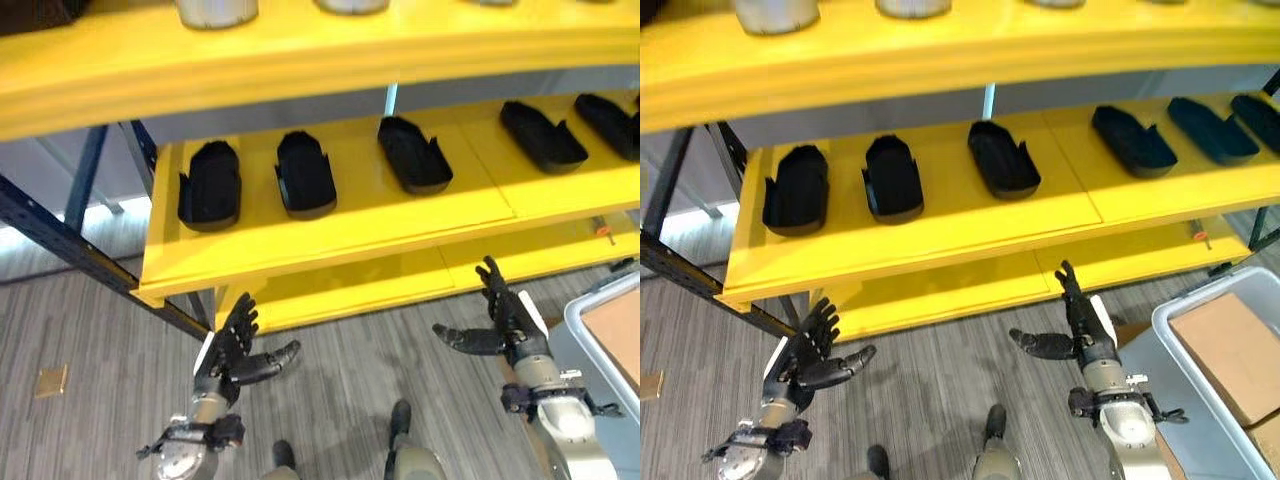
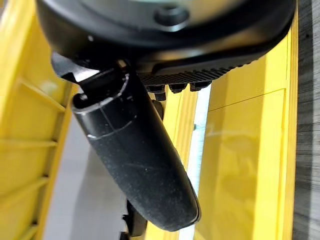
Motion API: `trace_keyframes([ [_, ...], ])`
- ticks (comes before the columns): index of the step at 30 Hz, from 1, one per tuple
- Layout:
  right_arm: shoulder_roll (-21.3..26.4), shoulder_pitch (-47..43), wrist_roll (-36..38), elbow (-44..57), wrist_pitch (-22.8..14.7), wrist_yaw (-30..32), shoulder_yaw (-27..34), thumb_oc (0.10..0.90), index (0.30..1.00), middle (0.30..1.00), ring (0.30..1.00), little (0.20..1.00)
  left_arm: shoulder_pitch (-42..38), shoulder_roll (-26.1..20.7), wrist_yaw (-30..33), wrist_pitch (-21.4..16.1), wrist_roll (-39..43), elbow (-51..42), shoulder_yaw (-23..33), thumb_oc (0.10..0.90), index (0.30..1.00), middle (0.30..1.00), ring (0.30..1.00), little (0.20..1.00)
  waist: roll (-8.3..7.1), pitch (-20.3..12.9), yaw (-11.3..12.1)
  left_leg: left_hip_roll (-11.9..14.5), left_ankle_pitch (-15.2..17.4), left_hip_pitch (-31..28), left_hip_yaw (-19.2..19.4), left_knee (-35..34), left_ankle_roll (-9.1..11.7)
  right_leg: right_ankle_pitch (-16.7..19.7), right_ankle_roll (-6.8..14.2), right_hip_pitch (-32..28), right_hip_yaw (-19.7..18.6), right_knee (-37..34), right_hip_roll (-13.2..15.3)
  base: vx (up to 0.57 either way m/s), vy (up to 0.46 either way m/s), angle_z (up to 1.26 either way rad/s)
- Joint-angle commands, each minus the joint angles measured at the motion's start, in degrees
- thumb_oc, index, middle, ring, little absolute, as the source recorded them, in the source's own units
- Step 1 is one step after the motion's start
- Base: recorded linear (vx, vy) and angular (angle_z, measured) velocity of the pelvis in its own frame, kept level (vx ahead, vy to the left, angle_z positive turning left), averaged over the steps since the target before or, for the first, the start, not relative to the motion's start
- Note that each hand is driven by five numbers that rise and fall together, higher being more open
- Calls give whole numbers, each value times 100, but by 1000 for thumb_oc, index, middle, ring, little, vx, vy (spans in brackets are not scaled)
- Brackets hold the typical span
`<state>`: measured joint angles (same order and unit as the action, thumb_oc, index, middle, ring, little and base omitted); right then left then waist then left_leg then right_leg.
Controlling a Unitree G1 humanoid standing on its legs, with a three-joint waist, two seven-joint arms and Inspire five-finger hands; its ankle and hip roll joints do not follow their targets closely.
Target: Move parts from the plastic box to the shelf.
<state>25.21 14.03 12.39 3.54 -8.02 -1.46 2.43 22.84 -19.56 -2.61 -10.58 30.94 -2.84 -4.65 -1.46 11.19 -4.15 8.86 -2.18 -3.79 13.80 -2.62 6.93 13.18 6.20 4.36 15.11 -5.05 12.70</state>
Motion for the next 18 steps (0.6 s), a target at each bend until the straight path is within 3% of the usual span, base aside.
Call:
trace_keyframes([
  [1,73,-296,293,577,-659,-1,165,900,1000,1000,1000,1000,-208,-287,-289,-397,224,-396,147,900,1000,1000,1000,1000,-169,-418,-2,-39,-94,349,-362,-1,-249,-734,367,-673,261,31,97,-38,-52,2],
  [7,-2,-214,431,599,-670,38,-41,900,1000,1000,1000,1000,-102,-1,-449,-253,825,-236,-156,900,1000,1000,1000,1000,-126,-642,-12,5,-138,138,-300,-137,-258,-744,359,-813,221,18,67,-27,-28,-1],
  [18,-36,-191,590,674,-698,79,-215,900,1000,1000,1000,1000,-74,29,-419,-297,757,-193,-236,900,1000,1000,1000,1000,-116,-774,-49,31,-134,-25,-244,-167,-261,-722,352,-888,85,23,60,0,-5,-4],
])
